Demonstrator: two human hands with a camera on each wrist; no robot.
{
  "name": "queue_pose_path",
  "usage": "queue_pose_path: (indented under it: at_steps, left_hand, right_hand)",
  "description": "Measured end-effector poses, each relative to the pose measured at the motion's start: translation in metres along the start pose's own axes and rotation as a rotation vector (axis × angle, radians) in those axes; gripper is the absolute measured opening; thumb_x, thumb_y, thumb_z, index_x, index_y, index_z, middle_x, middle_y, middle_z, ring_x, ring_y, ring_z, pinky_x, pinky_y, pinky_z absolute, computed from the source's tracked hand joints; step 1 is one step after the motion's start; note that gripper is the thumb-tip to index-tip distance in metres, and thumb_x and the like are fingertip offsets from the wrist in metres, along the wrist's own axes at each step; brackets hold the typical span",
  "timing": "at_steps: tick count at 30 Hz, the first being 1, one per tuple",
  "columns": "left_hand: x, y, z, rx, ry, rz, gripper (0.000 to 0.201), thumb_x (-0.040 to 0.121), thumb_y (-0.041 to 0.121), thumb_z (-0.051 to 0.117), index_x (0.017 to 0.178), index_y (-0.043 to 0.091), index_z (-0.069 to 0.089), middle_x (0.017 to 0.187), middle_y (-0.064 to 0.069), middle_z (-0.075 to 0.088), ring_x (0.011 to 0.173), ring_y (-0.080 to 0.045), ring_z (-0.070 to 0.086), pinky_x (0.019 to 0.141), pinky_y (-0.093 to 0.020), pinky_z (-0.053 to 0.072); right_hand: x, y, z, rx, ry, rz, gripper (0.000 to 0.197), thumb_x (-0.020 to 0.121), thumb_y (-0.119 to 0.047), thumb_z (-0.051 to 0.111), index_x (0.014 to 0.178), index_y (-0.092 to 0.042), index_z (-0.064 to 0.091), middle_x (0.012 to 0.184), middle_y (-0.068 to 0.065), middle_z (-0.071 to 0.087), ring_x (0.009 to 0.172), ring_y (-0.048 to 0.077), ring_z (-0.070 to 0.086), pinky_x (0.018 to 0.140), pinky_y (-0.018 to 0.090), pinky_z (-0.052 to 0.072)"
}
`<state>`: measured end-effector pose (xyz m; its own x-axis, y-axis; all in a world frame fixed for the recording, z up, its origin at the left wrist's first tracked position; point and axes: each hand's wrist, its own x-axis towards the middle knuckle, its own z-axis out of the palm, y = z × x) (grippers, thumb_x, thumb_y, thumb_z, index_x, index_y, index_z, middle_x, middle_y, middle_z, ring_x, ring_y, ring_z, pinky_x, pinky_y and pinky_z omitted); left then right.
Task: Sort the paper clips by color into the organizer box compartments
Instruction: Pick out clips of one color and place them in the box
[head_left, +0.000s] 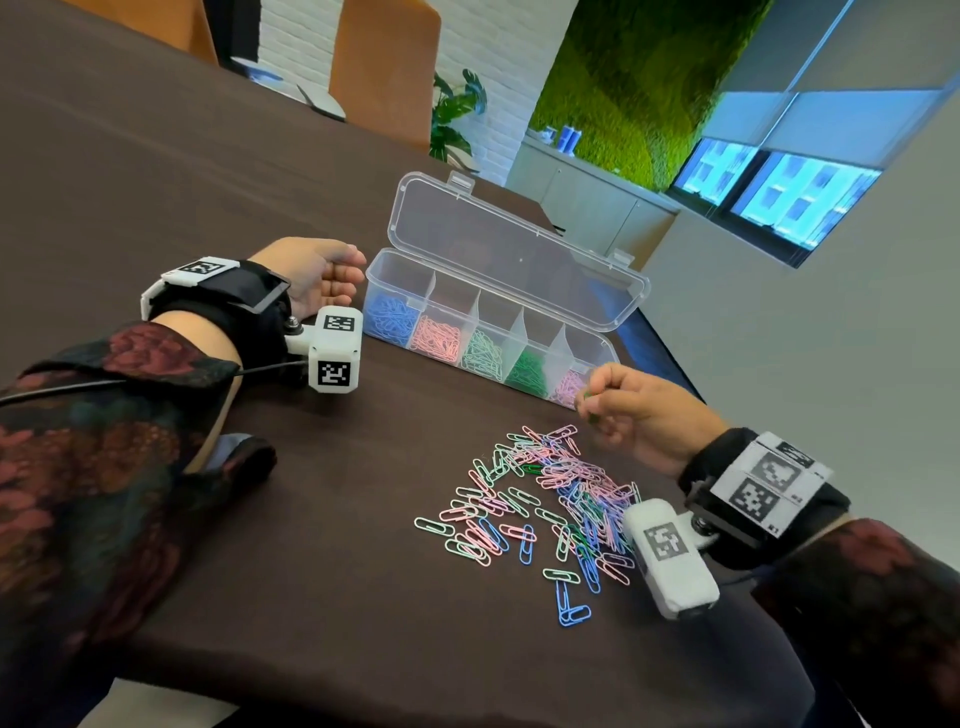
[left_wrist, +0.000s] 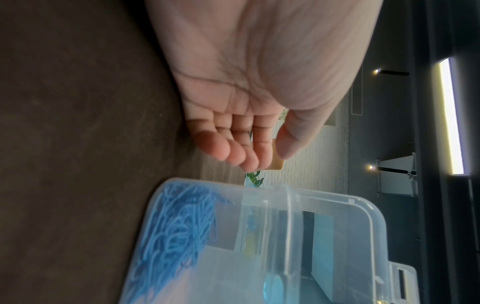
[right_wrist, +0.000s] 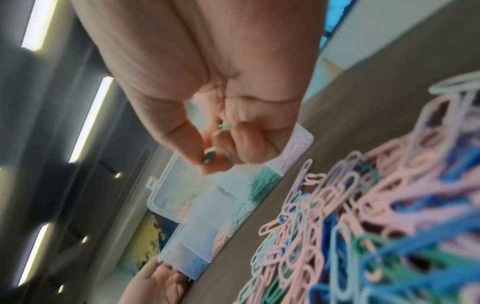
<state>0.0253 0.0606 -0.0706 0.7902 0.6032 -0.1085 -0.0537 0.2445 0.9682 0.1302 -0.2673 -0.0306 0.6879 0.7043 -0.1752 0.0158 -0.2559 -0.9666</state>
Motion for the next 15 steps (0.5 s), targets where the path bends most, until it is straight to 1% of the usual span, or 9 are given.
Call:
queue_pose_path:
  at_steps: [2,4,6,7,8,9,12,13,15]
  left_hand:
    - [-0.001,0.000,0.001,0.010,-0.004,0.002,0.018,0.095,0.018,0.048,0.080,0.014,0.057,0.064,0.003,0.053,0.052,-0.007,0.047,0.044,-0.014,0.044]
    - [-0.001,-0.001,0.001,0.019,-0.005,0.003,0.018,0.095,0.019,0.047,0.081,0.014,0.056,0.069,0.001,0.051,0.055,-0.008,0.046,0.044,-0.013,0.044]
    - [0.000,0.000,0.001,0.026,-0.006,0.002,0.019,0.096,0.019,0.046,0.081,0.014,0.055,0.070,0.001,0.051,0.057,-0.008,0.045,0.044,-0.013,0.044]
    - [0.000,0.000,0.001,0.029,-0.006,0.001,0.019,0.096,0.020,0.046,0.081,0.014,0.055,0.070,0.001,0.051,0.056,-0.008,0.045,0.044,-0.013,0.044]
    - [0.000,0.000,0.001,0.030,-0.005,0.000,0.019,0.097,0.020,0.045,0.081,0.014,0.055,0.070,0.001,0.051,0.056,-0.008,0.045,0.044,-0.013,0.043]
    - [0.000,0.000,0.001,0.030,-0.005,-0.001,0.020,0.097,0.020,0.045,0.081,0.014,0.055,0.069,0.001,0.051,0.056,-0.008,0.045,0.044,-0.013,0.043]
    - [-0.001,0.001,0.001,0.030,-0.001,-0.005,0.020,0.097,0.020,0.046,0.080,0.014,0.056,0.065,0.003,0.052,0.055,-0.007,0.046,0.045,-0.014,0.043]
    - [-0.001,0.001,0.002,0.030,-0.001,-0.005,0.020,0.096,0.019,0.046,0.080,0.014,0.056,0.064,0.003,0.052,0.054,-0.007,0.046,0.045,-0.014,0.043]
    - [-0.001,0.001,0.001,0.023,0.001,-0.004,0.019,0.096,0.019,0.047,0.080,0.014,0.056,0.060,0.004,0.054,0.052,-0.007,0.047,0.044,-0.013,0.044]
  right_hand:
    - [0.002,0.003,0.001,0.175,0.062,0.084,0.026,0.089,0.010,0.035,0.090,-0.010,0.051,0.062,0.006,0.051,0.050,0.013,0.041,0.041,0.019,0.035]
    - [0.003,0.003,0.005,0.270,0.051,0.152,0.027,0.089,0.005,0.030,0.096,-0.008,0.053,0.065,0.006,0.047,0.055,0.017,0.047,0.042,0.021,0.041]
    - [0.004,0.001,0.011,0.244,0.016,0.194,0.024,0.091,0.001,0.031,0.093,-0.006,0.054,0.066,0.006,0.046,0.056,0.017,0.050,0.042,0.021,0.042]
    - [0.005,0.000,0.014,0.166,-0.006,0.202,0.021,0.092,-0.002,0.035,0.089,-0.007,0.056,0.065,0.004,0.047,0.053,0.015,0.048,0.041,0.019,0.039]
    - [0.005,-0.001,0.018,0.025,-0.032,0.196,0.018,0.092,-0.004,0.041,0.086,-0.009,0.057,0.062,0.001,0.047,0.050,0.012,0.045,0.041,0.017,0.036]
    - [0.005,-0.003,0.021,-0.193,-0.065,0.179,0.014,0.092,-0.006,0.047,0.083,-0.011,0.058,0.059,-0.002,0.047,0.048,0.008,0.042,0.042,0.016,0.033]
    - [0.001,-0.008,0.033,-0.975,-0.215,0.077,0.008,0.087,-0.012,0.063,0.083,-0.018,0.059,0.051,-0.014,0.052,0.043,-0.002,0.043,0.045,0.009,0.030]
    - [0.001,-0.008,0.037,-1.141,-0.239,0.035,0.010,0.085,-0.013,0.066,0.082,-0.019,0.059,0.050,-0.014,0.052,0.044,-0.004,0.045,0.045,0.008,0.030]
    - [0.001,-0.008,0.044,-1.323,-0.231,-0.032,0.015,0.083,-0.012,0.065,0.076,-0.021,0.055,0.056,-0.011,0.046,0.050,-0.002,0.043,0.046,0.010,0.031]
